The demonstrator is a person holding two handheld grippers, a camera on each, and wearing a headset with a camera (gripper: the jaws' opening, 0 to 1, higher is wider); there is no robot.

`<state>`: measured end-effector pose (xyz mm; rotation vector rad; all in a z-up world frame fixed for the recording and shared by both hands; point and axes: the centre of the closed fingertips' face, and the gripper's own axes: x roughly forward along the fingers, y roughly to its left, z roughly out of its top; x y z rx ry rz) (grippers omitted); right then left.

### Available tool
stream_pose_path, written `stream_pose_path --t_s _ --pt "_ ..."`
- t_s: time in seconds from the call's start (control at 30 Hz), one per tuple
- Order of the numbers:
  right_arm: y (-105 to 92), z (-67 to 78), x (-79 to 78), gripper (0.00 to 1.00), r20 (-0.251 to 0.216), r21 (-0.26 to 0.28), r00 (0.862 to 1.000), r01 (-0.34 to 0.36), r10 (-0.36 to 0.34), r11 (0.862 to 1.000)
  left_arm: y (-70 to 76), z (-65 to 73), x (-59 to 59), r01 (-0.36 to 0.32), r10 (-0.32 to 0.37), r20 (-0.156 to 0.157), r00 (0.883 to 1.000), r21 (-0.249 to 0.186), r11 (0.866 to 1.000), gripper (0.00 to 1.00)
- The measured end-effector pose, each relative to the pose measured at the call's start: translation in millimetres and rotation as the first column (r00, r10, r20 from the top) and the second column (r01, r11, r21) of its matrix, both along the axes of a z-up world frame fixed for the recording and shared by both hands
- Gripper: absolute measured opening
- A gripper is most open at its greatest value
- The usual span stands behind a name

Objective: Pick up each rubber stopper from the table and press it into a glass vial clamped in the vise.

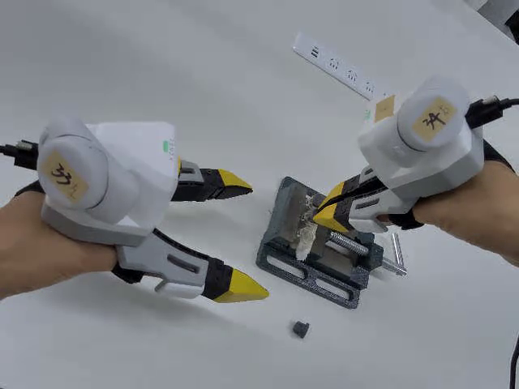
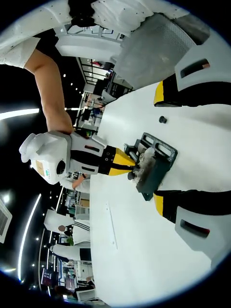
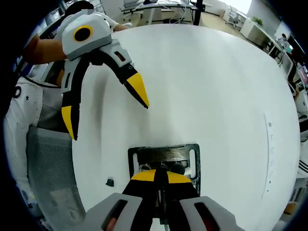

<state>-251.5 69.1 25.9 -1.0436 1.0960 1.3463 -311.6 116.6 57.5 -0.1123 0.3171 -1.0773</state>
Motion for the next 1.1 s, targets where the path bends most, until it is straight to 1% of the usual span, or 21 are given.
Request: stream_pose_path --t_s 0.5,0.67,0.7,1.1 --pt "3.4 -0.9 0.6 0.01 -0.010 -0.011 1.000 -0.012 0.012 1.000 2.7 1.3 0.9 -0.008 0.008 0.003 1.000 -0.005 1.000 0.69" --pt "3.6 -1.3 1.2 0.01 -0.015 -0.011 1.000 -0.005 0.005 1.000 4.3 1.2 1.5 -0.012 0.012 0.003 1.000 -0.006 1.000 0.69" --pt "3.2 -1.3 0.6 0.01 -0.013 -0.012 1.000 -0.014 0.014 1.000 4.4 1.1 1.8 -0.012 0.012 0.004 1.000 -0.006 1.000 0.69" --pt "3.2 -1.7 1.0 0.01 -0.017 -0.011 1.000 -0.010 0.010 1.000 2.4 3.8 1.7 -0.011 0.011 0.006 1.000 -0.008 1.000 0.69"
